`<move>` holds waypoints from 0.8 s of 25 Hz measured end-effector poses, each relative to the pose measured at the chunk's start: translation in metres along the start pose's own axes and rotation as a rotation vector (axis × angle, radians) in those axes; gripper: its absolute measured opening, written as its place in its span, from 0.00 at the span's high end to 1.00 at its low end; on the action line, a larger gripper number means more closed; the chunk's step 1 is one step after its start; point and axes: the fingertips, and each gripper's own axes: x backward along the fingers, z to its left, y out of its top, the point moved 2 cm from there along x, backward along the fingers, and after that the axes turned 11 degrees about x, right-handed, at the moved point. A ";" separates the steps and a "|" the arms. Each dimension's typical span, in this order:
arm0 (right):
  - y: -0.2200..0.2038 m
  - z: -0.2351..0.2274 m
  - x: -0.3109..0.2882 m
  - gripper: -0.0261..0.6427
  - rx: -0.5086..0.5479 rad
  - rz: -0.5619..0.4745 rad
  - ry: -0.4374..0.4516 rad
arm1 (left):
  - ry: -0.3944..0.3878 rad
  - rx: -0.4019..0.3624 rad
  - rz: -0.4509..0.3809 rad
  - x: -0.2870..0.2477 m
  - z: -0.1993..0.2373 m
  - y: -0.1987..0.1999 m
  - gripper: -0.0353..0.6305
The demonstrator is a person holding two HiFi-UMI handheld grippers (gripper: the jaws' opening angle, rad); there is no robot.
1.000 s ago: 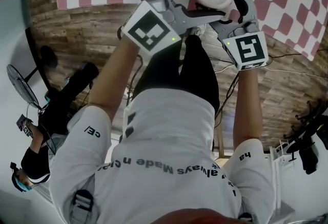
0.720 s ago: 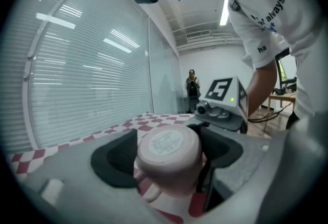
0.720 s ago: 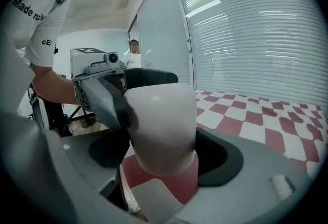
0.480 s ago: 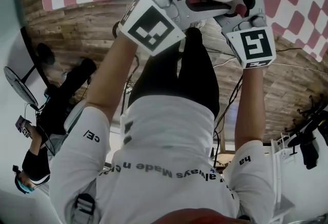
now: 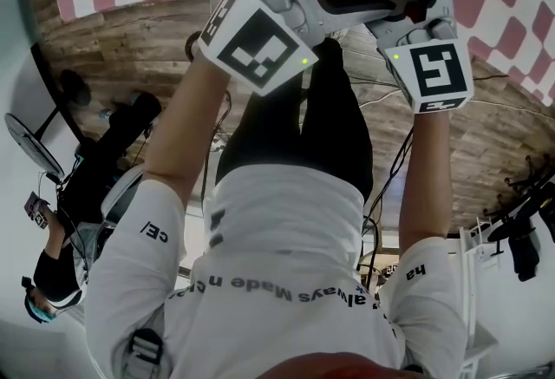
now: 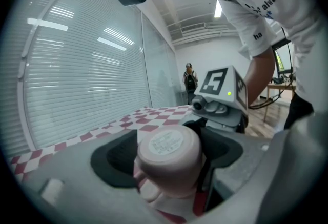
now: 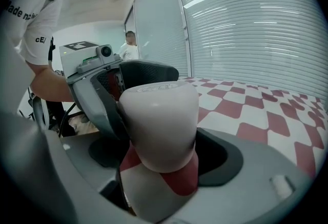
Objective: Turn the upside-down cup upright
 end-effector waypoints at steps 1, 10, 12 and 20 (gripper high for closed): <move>0.001 0.000 0.000 0.36 0.000 -0.006 -0.001 | 0.000 -0.001 -0.005 0.000 0.000 0.000 0.36; 0.002 0.005 -0.001 0.32 0.033 0.024 -0.029 | 0.032 0.000 -0.004 0.008 -0.001 -0.001 0.34; 0.007 0.005 0.003 0.28 0.052 0.037 -0.030 | 0.044 0.022 -0.008 0.012 0.000 0.003 0.31; 0.053 0.015 0.057 0.28 0.080 0.018 -0.019 | 0.117 0.101 -0.030 0.040 -0.016 0.053 0.31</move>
